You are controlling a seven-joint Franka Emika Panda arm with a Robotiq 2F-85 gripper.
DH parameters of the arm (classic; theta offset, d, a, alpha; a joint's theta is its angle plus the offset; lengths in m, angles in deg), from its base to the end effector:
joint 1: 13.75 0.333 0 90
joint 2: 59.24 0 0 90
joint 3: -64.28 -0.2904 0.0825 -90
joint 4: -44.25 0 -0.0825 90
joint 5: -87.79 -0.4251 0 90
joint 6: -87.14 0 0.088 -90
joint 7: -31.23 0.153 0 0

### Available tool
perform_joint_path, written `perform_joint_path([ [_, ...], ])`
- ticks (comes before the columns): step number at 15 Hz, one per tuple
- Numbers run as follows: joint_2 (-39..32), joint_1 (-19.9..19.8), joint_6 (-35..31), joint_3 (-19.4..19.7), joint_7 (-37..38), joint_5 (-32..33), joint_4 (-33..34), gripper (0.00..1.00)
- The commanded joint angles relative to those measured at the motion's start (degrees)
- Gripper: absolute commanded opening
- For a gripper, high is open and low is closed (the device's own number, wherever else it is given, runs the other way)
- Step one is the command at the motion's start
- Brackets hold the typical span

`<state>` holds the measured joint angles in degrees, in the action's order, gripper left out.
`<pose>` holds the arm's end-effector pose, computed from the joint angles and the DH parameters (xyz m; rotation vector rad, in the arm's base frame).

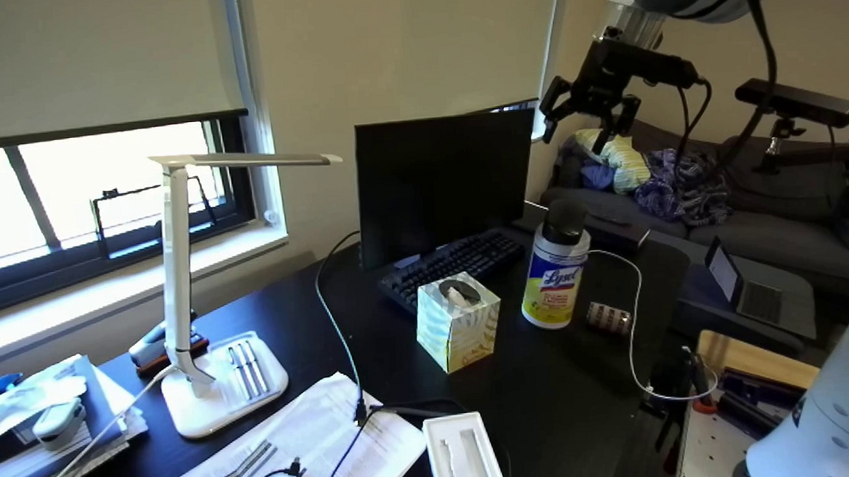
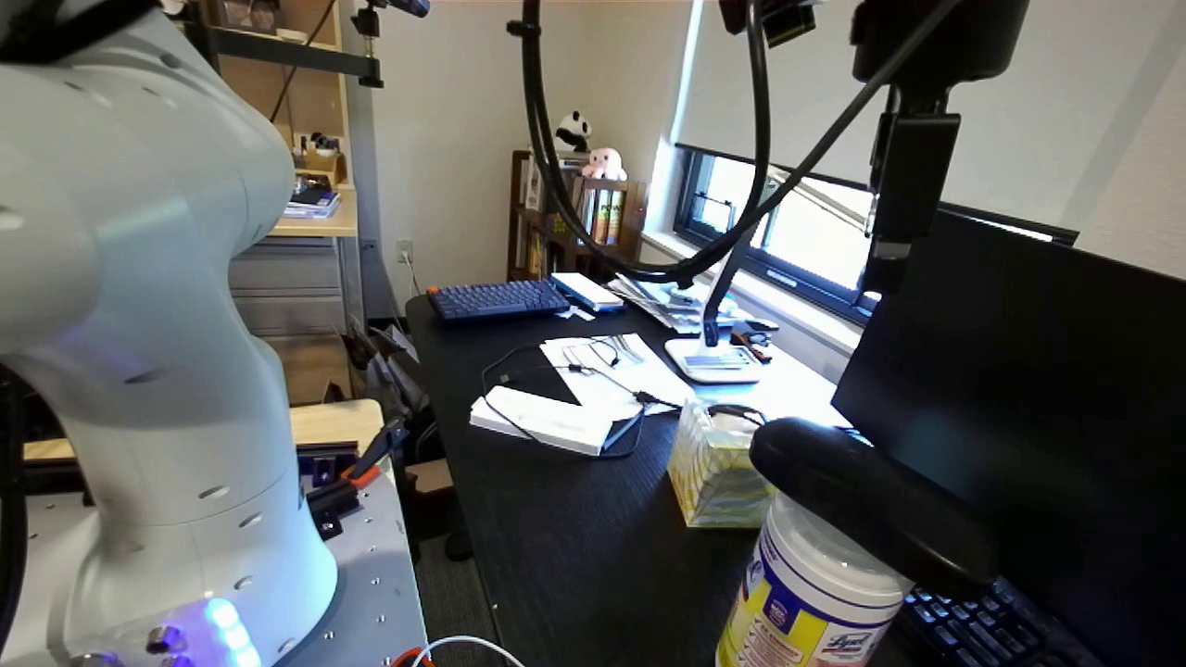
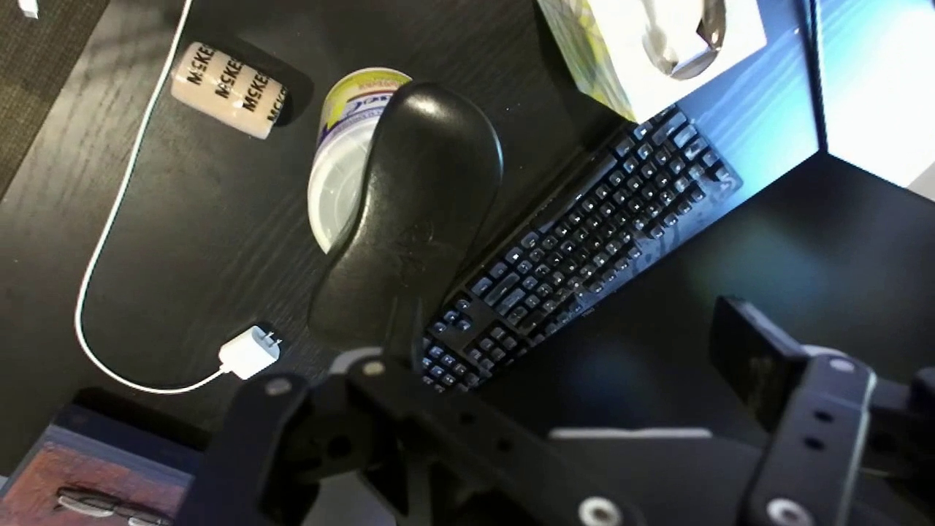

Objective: Place the eyeglass case and the brown packet on the left side of the desk then place the tissue box on the right side

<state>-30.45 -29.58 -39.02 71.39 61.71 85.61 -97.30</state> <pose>0.4420 -0.1812 0.4089 -2.6850 1.3689 -0.3372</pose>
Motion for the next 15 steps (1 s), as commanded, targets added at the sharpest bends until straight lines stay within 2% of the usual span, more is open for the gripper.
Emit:
perform_joint_path([
  [1, 0.4, -0.9, 0.2, -0.8, -0.3, -0.6, -0.2, 1.00],
  [4, 0.0, -3.2, 1.9, -3.2, 6.0, 2.0, -0.4, 1.00],
  [7, -1.1, -5.3, 7.2, -4.2, 12.8, 4.6, 0.2, 1.00],
  [11, -2.1, -6.3, 13.6, -2.8, 16.9, 6.1, 0.7, 1.00],
  [15, -4.8, -7.1, 14.5, -1.2, 20.1, 7.3, 1.7, 1.00],
])
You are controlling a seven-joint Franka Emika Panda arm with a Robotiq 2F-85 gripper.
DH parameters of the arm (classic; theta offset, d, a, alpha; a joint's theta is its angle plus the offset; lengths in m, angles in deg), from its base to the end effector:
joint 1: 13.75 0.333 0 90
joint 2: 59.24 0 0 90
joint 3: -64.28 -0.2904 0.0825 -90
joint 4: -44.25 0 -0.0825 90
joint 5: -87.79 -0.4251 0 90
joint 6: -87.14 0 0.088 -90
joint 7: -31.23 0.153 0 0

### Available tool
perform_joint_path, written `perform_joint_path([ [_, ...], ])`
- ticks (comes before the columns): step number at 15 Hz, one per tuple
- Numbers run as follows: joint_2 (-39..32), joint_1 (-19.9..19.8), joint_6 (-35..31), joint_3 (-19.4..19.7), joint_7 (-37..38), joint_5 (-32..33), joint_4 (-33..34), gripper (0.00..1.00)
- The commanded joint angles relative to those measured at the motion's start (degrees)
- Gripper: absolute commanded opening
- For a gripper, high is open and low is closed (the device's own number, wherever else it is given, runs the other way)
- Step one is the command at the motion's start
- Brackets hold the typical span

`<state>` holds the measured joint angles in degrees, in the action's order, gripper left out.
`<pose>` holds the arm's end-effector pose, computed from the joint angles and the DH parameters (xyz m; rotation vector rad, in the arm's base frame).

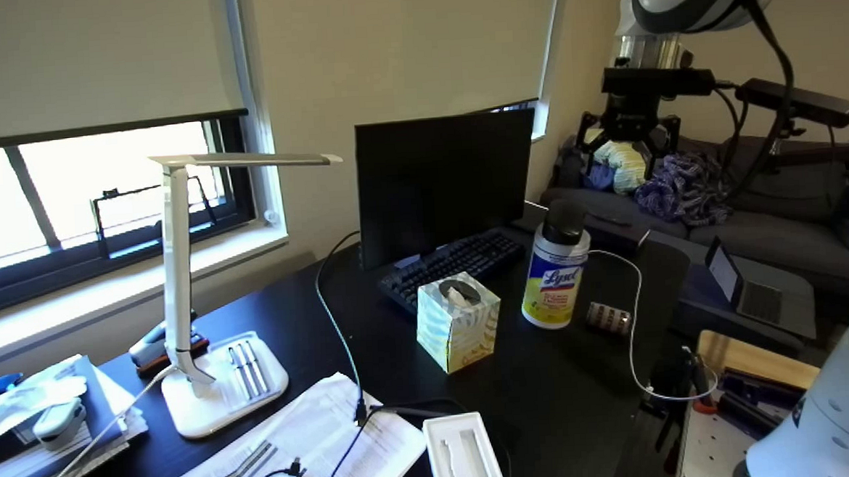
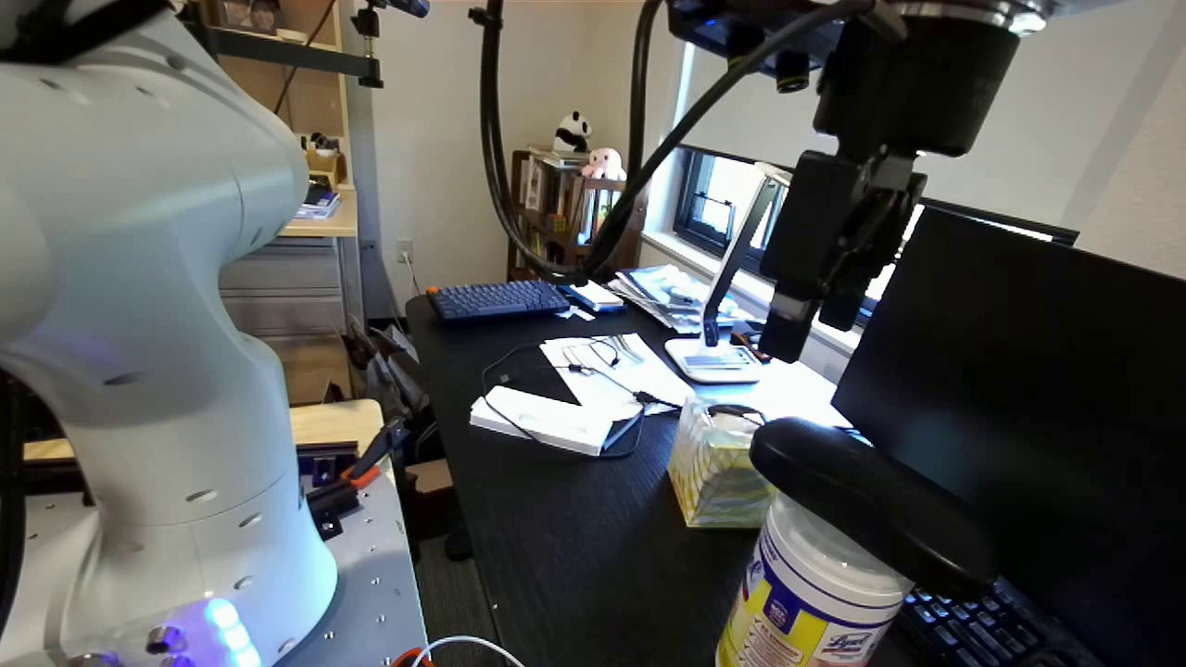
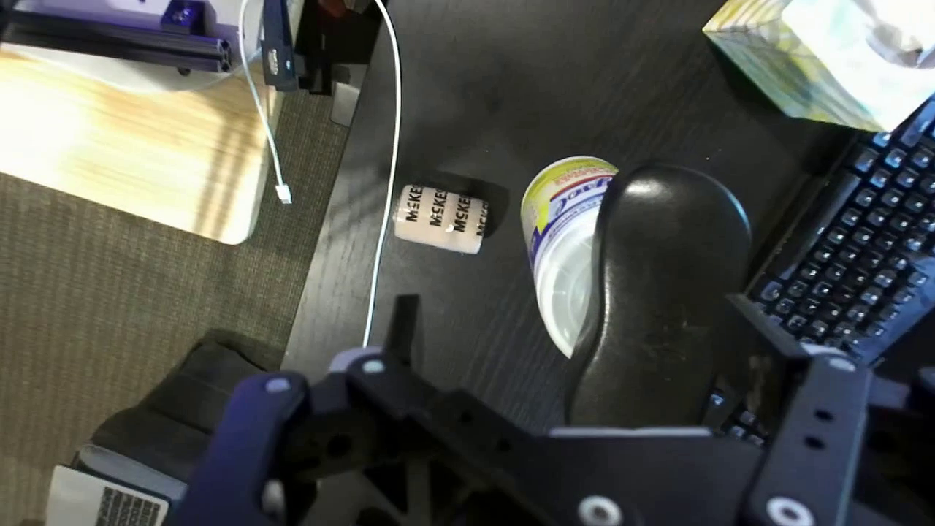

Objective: Place the eyeglass case and the brown packet on the left side of the desk then place the tissue box on the right side

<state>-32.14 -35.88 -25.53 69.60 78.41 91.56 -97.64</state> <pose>0.3923 -0.2084 0.3687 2.5137 -1.8425 -0.0536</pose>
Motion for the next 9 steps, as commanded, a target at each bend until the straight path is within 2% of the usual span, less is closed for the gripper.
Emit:
perform_joint_path([
  [1, -4.3, -0.8, -0.1, 1.2, 3.6, 1.4, 2.3, 1.00],
  [4, -6.7, -0.3, -1.2, 3.3, 1.6, 1.3, 2.8, 1.00],
  [9, -9.8, 0.8, -8.4, 4.8, -0.4, 0.9, 2.5, 1.00],
])
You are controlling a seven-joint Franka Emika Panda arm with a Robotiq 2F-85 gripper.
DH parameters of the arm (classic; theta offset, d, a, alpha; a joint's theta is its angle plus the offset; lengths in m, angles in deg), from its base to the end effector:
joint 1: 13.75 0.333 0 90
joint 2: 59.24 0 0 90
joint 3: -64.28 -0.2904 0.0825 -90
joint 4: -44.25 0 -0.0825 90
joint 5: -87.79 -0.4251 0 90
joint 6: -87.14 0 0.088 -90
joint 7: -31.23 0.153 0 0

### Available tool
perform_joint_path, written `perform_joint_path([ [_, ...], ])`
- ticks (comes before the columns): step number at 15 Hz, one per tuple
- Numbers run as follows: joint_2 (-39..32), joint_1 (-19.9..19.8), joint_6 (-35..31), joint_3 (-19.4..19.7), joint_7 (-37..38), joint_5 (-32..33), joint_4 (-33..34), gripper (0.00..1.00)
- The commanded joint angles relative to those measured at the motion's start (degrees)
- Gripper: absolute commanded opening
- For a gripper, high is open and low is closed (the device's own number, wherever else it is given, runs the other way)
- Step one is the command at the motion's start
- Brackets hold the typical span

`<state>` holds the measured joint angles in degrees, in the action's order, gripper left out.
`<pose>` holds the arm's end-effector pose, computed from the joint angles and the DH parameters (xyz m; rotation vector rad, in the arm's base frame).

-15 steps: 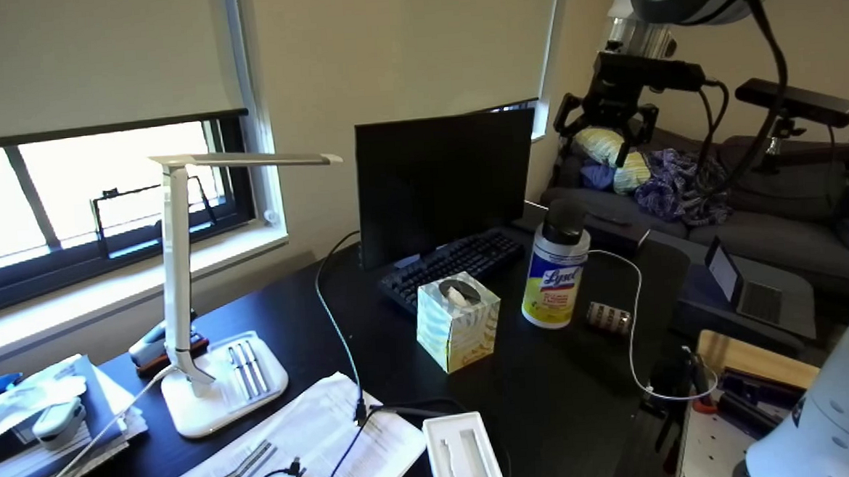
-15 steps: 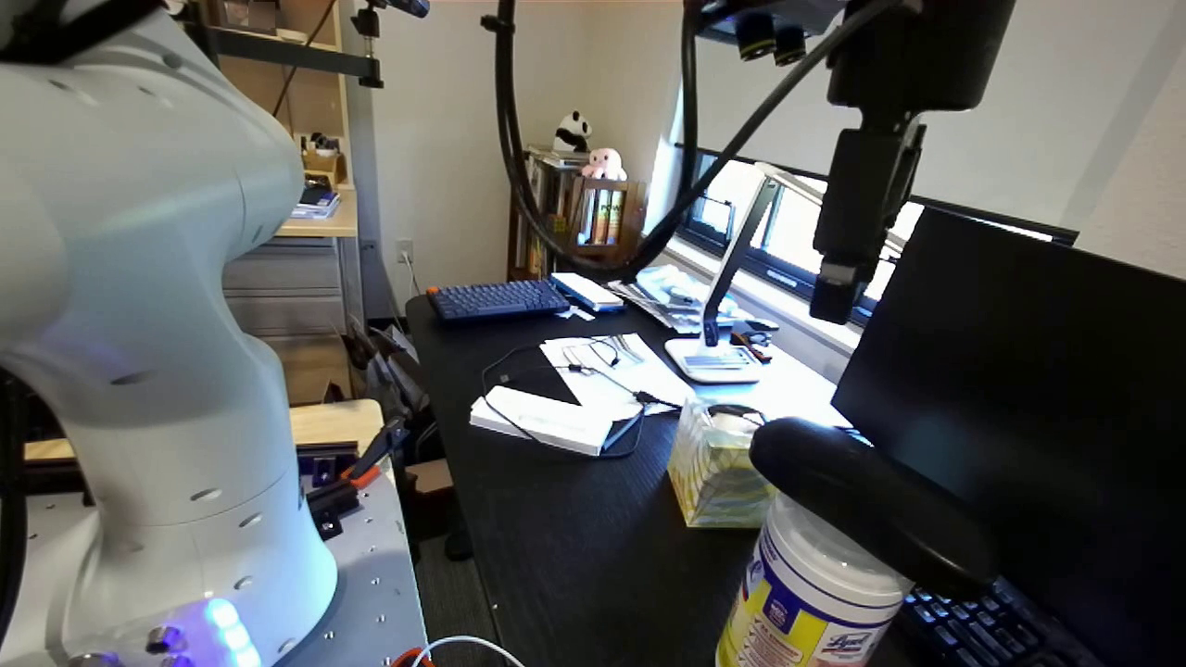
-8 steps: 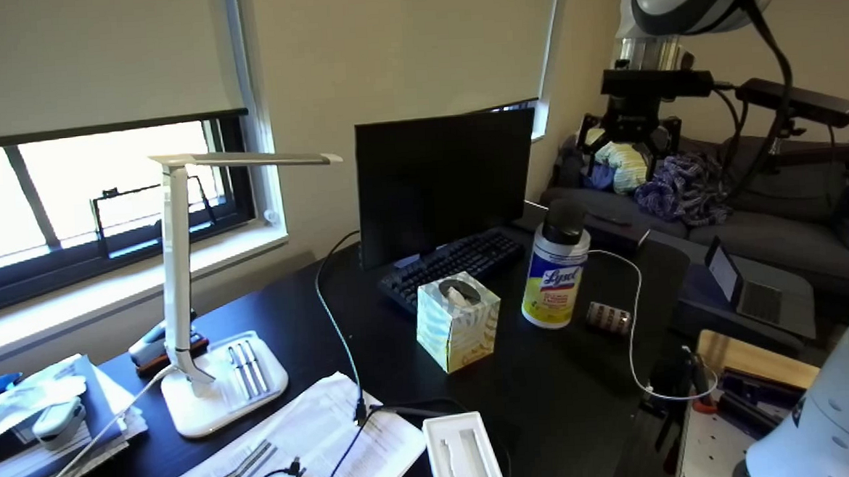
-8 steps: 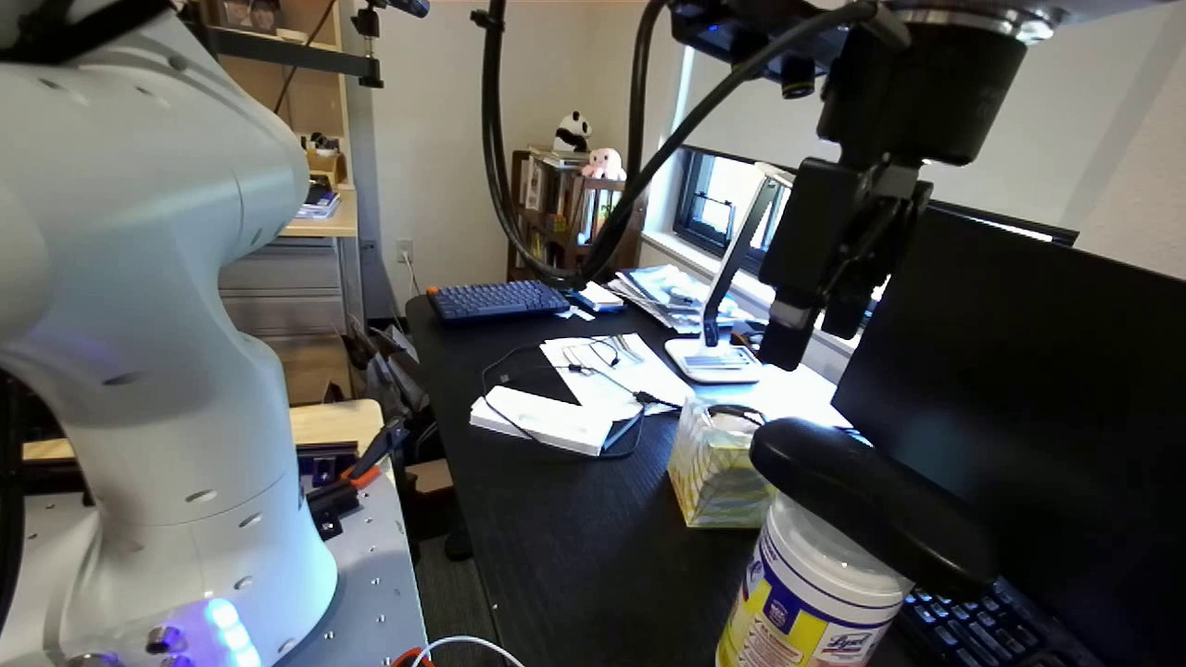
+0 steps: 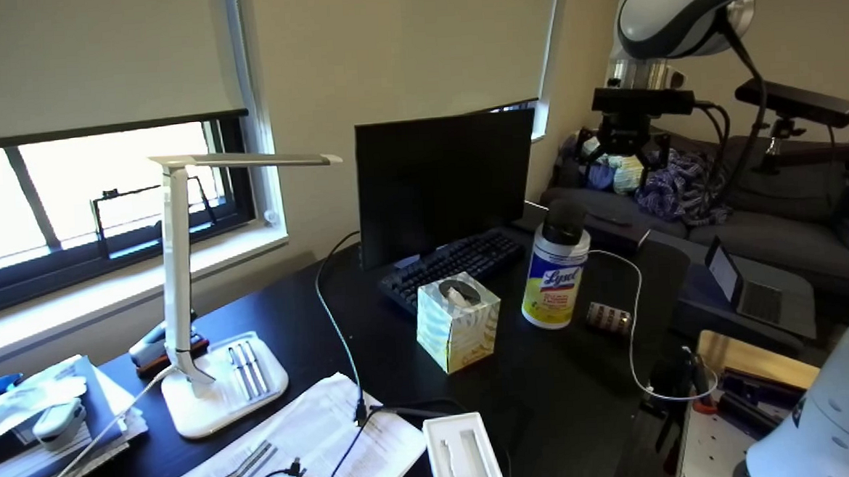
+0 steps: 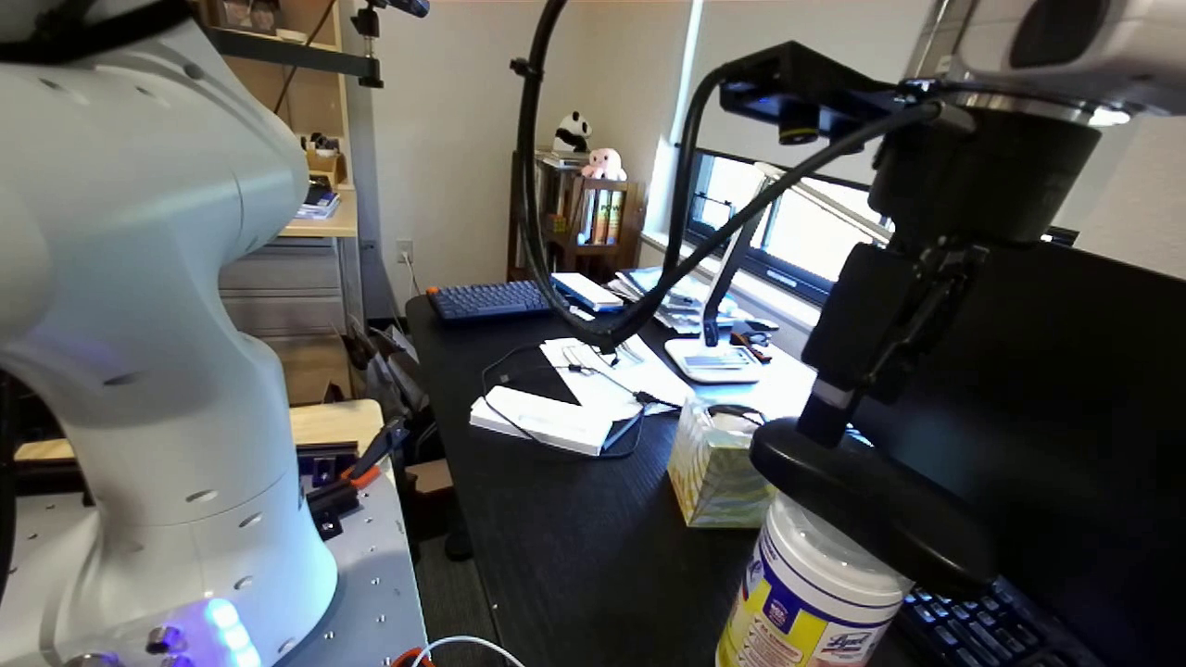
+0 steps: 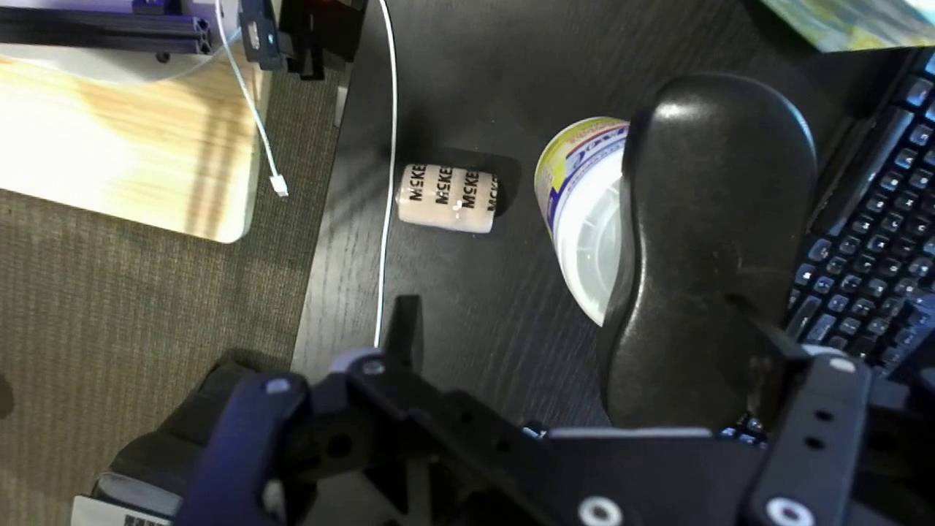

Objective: Place the eyeglass case and the brown packet on the left side of the desk then place the tissue box on the right side

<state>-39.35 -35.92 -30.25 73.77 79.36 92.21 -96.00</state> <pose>0.3964 -0.2476 0.3309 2.4426 -1.9429 -0.0824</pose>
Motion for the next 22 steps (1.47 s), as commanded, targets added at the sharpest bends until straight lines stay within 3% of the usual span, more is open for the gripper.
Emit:
perform_joint_path([
  [1, -3.1, 0.8, -5.5, 0.6, -0.8, 0.3, 0.6, 1.00],
  [8, -8.1, 2.6, -16.9, 0.4, -0.8, 0.4, -0.6, 1.00],
  [22, -11.5, 4.3, -16.3, 1.5, -0.6, -1.0, -0.8, 1.00],
])
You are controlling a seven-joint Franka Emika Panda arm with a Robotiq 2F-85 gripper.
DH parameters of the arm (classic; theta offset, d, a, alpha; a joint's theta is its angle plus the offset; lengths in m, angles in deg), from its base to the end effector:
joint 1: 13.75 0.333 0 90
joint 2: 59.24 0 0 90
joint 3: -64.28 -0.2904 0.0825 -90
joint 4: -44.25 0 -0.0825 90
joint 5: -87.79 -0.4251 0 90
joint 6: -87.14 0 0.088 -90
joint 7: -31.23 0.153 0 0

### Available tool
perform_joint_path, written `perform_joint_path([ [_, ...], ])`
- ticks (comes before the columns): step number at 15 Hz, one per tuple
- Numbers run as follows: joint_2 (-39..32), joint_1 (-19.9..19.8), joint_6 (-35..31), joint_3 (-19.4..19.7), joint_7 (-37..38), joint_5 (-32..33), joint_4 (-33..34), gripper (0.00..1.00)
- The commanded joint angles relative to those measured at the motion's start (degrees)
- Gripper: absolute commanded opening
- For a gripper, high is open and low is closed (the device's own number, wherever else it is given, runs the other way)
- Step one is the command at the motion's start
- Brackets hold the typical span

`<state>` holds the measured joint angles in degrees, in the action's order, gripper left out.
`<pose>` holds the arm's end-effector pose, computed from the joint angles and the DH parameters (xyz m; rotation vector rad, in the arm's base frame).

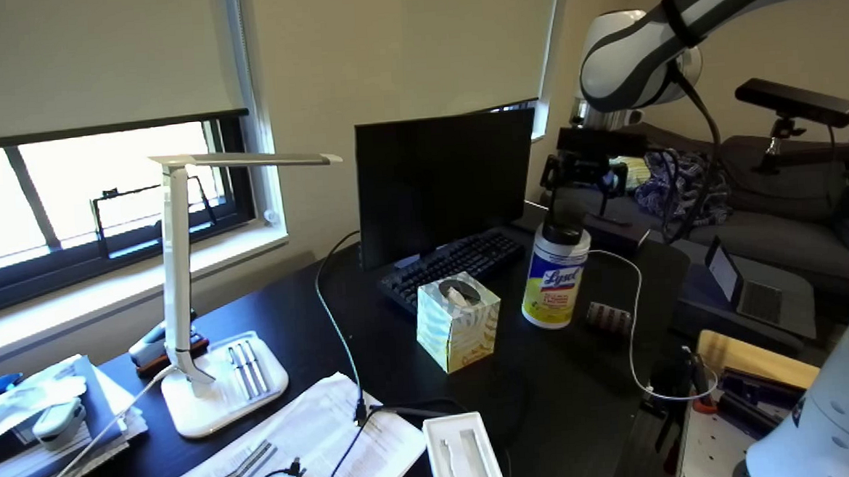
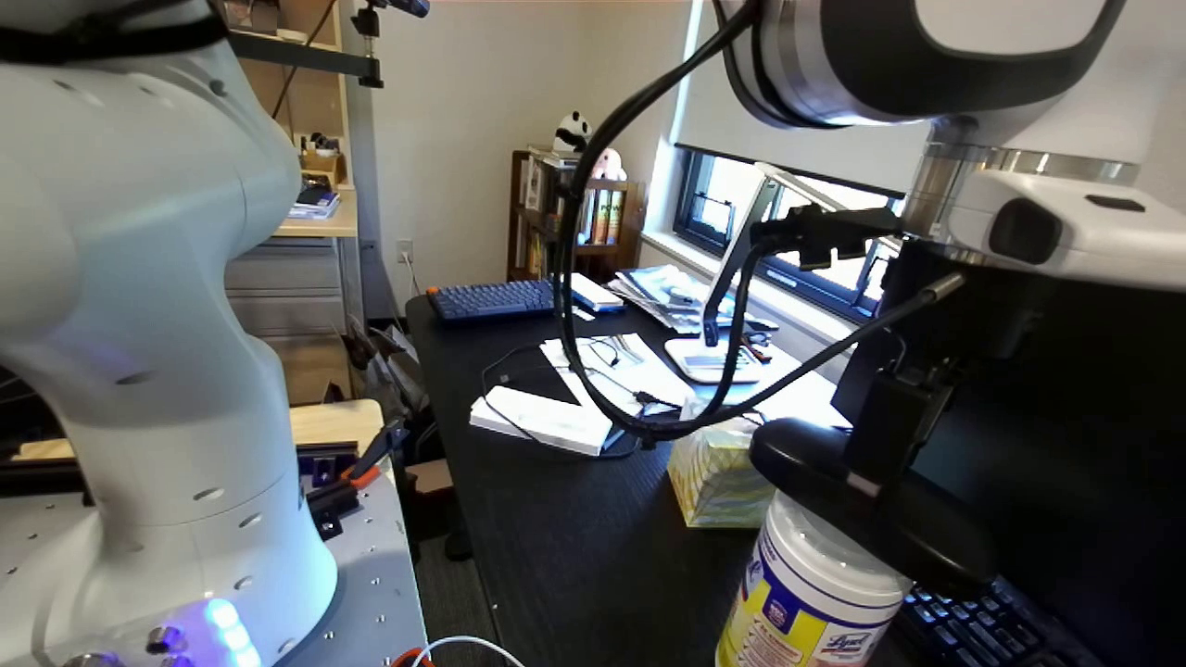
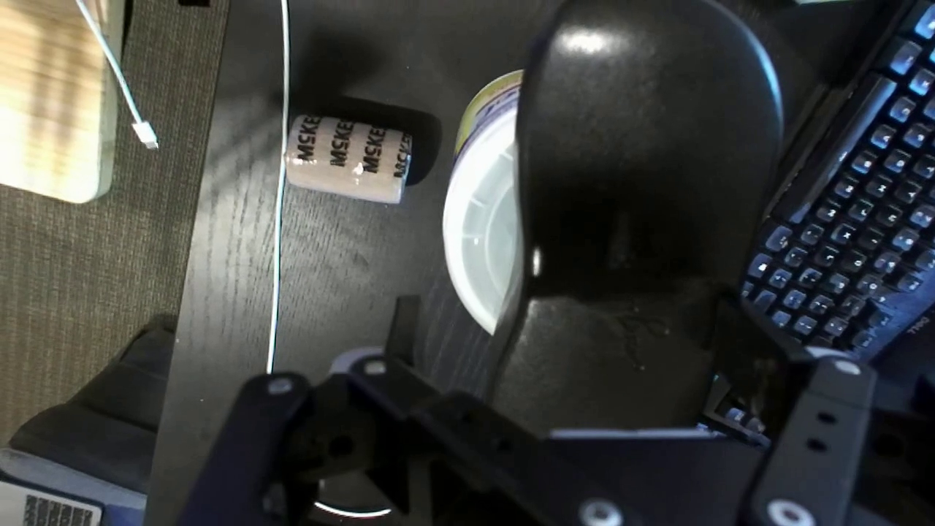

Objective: Place the eyeglass case and the brown packet on the left side of the desk then place the tissue box on the right side

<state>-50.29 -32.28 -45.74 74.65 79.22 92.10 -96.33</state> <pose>0.4374 -0.2424 0.2597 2.4917 -1.8735 0.0379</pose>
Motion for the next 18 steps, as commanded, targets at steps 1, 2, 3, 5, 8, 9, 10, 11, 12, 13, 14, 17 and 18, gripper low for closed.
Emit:
perform_joint_path([
  [1, -0.7, 0.8, -0.8, 0.6, -0.5, -1.0, -0.4, 1.00],
  [2, -0.5, 0.8, -1.1, 0.5, -0.3, -0.9, -0.5, 0.85],
  [3, -0.5, 0.8, -1.5, 0.5, 0.0, -0.6, -0.6, 0.85],
  [5, -0.5, 0.9, -1.9, 0.4, 0.0, -0.3, -0.7, 0.61],
  [8, -0.5, 1.2, -2.4, 0.4, -0.2, -0.3, -0.8, 0.95],
  [9, -0.5, 1.2, -2.4, 0.4, -0.2, -0.3, -0.8, 0.98],
  [10, -0.4, 1.2, -2.4, 0.4, -0.2, -0.2, -0.8, 1.00],
  [11, -0.5, 1.2, -2.4, 0.4, -0.3, -0.3, -0.8, 1.00],
  [12, -0.5, 1.2, -2.3, 0.5, -0.5, -0.3, -0.8, 1.00],
  [13, -0.5, 1.2, -2.4, 0.5, -0.5, -0.4, -0.8, 1.00],
  [14, -0.6, 1.2, -2.5, 0.5, -0.4, -0.2, -0.9, 1.00],
  [17, -0.6, 1.3, -2.7, 0.6, -0.8, -0.5, -1.0, 1.00],
  [18, -0.4, 1.3, -3.0, 0.6, -1.1, -0.7, -1.2, 1.00],
])
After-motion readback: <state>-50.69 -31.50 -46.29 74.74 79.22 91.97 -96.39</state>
